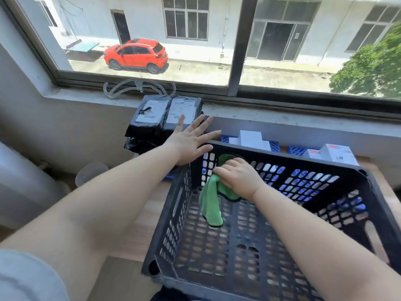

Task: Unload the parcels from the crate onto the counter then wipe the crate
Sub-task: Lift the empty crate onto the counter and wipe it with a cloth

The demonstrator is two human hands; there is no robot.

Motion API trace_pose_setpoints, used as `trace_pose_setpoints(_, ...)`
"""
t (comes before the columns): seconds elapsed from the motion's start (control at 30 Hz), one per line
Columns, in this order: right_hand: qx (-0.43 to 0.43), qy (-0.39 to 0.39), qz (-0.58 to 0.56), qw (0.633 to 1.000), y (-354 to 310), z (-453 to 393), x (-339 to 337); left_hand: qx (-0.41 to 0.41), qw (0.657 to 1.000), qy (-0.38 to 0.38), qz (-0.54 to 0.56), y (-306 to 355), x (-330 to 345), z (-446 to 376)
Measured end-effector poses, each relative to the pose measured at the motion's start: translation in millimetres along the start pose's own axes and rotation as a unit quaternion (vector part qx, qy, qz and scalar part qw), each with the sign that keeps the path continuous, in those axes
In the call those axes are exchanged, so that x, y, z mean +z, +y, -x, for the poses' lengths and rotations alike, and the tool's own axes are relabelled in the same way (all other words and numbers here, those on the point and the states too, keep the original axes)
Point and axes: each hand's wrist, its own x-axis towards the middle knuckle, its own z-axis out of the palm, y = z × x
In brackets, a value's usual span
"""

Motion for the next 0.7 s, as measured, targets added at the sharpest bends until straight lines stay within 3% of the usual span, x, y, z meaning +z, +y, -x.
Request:
trace_pose_setpoints(0.1,0.14,0.064,-0.05,0.987,-26,-12,7,0.024,1.0,0.001,0.012,1,5,19)
trace_pose_setpoints(0.17,0.286,0.082,-0.168,0.94,-46,-26,5,0.021,0.998,0.014,0.054,-1,10,35)
trace_pose_setpoints(0.27,0.45,0.082,-0.349,0.818,-74,-52,6,0.0,0.994,0.032,0.104,-10,16,55)
trace_pose_setpoints(0.37,0.563,0.19,-0.487,0.64,-99,-77,9,-0.016,0.991,0.024,0.131,-9,22,72)
trace_pose_setpoints(0.4,0.585,0.209,-0.514,0.591,-106,-82,10,-0.018,0.99,0.022,0.136,-6,24,76)
trace_pose_setpoints(0.43,0.59,0.215,-0.536,0.565,-111,-84,11,-0.02,0.99,0.02,0.141,-2,26,79)
trace_pose_setpoints(0.5,0.541,0.212,-0.585,0.566,-122,-81,14,-0.029,0.988,0.015,0.153,5,28,84)
trace_pose_setpoints(0.57,0.467,0.167,-0.605,0.624,-133,-73,18,-0.05,0.986,0.021,0.157,10,30,88)
trace_pose_setpoints(0.63,0.459,0.038,-0.561,0.688,-139,-64,22,-0.077,0.983,0.031,0.162,14,29,91)
trace_pose_setpoints(0.7,0.471,-0.06,-0.544,0.692,-142,-58,21,-0.093,0.981,0.037,0.167,17,25,93)
